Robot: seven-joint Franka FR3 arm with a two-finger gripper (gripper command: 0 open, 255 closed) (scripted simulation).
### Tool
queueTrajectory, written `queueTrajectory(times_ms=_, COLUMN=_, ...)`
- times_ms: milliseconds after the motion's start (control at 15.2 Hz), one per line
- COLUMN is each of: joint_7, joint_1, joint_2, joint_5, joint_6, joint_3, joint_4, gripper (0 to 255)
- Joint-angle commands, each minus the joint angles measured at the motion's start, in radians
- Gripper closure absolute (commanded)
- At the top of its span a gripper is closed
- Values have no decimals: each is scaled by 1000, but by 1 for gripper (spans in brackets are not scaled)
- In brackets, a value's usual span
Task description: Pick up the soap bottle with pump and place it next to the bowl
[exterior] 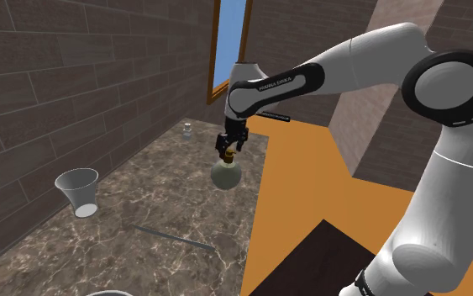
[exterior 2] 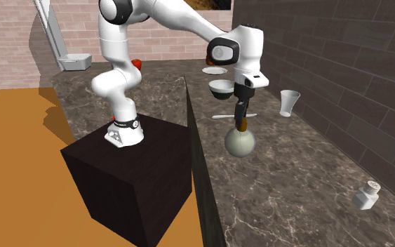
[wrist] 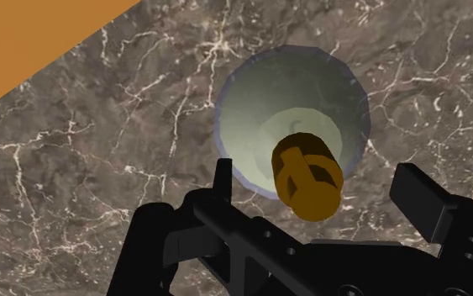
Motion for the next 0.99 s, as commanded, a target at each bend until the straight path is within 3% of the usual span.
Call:
queueTrajectory(times_ms=0, joint_7=1, joint_1=0, joint_2=9, joint_5=-2, joint_6=28, joint_3=0, joint_4=-18, gripper=0)
queueTrajectory(times_ms=594, joint_7=2, joint_1=0, joint_2=19, joint_5=-4, joint_6=47, joint_3=-1, joint_4=-27, gripper=0)
queueTrajectory(times_ms=660, joint_7=2, joint_1=0, joint_2=19, joint_5=-4, joint_6=47, joint_3=-1, joint_4=-27, gripper=255)
queueTrajectory(times_ms=924, joint_7=2, joint_1=0, joint_2=19, joint_5=-4, joint_6=47, joint_3=-1, joint_4=-28, gripper=255)
